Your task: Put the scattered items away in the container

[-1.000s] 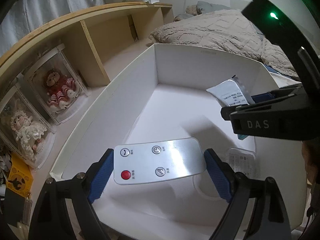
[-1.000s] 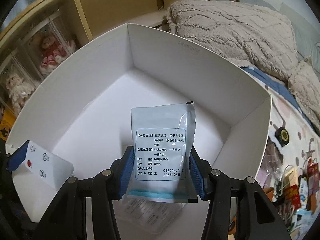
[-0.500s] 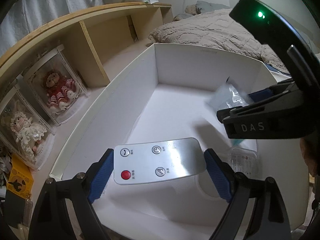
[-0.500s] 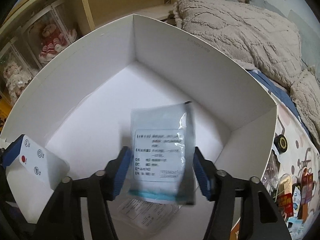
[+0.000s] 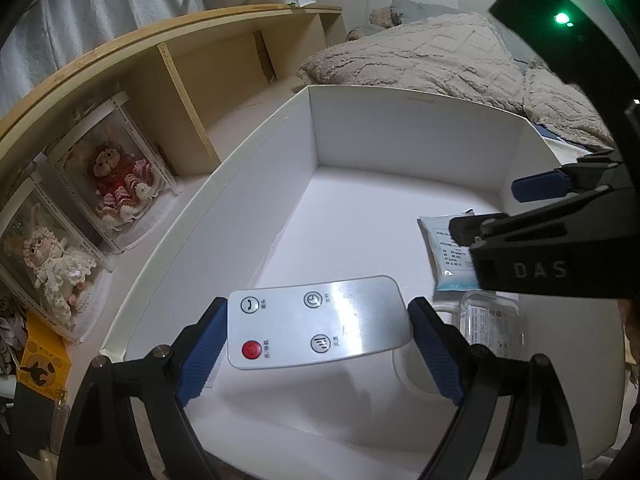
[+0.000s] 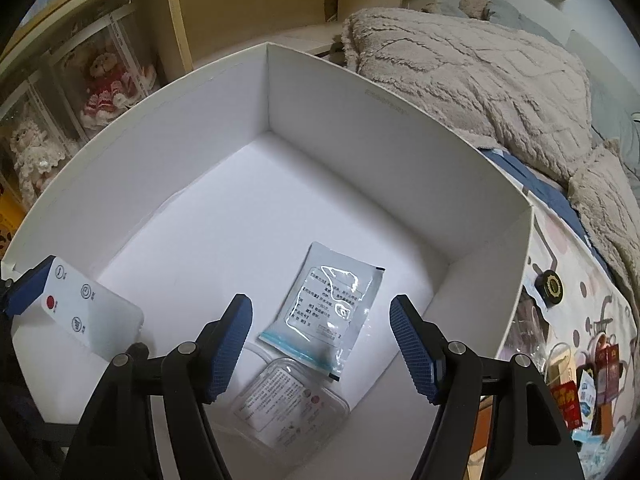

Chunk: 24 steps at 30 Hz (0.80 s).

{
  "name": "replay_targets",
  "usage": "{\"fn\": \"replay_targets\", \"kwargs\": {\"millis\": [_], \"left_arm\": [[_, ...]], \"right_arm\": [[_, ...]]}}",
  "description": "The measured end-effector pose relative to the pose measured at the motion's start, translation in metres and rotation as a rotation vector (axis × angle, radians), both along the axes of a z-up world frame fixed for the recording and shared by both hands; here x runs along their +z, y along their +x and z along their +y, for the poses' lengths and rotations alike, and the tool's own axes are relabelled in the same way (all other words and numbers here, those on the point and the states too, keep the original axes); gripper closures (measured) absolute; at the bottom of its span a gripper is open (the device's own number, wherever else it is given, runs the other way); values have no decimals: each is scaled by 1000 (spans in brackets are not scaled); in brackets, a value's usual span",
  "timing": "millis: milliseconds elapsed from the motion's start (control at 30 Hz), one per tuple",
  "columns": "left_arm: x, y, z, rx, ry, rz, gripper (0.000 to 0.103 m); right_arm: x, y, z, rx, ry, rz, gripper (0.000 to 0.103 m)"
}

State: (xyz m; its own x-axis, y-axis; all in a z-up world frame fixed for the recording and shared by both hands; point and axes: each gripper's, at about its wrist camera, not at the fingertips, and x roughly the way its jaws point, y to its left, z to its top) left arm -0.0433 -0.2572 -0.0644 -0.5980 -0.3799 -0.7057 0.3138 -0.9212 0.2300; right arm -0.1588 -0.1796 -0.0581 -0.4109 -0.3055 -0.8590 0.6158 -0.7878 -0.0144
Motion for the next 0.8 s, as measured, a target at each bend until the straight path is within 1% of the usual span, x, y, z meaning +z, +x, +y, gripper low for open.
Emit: {"fn": "replay_targets", "kwargs": {"millis": [133,267,533,800], "left_arm": [[0,-1,0,-1,-2,-1,13],[-2,-2,1,-11,7,0,8],[-2,-3,5,-15,-5,-6,7],[0,-1,3,-4,7,8,7]], "right_arm": [[0,1,5,-4,-14,-4,32],[-1,4,7,-1,-15,0,32],[1,5,11,-4,-42,-2,32],[10,10,19,1,-107,14,32]]}}
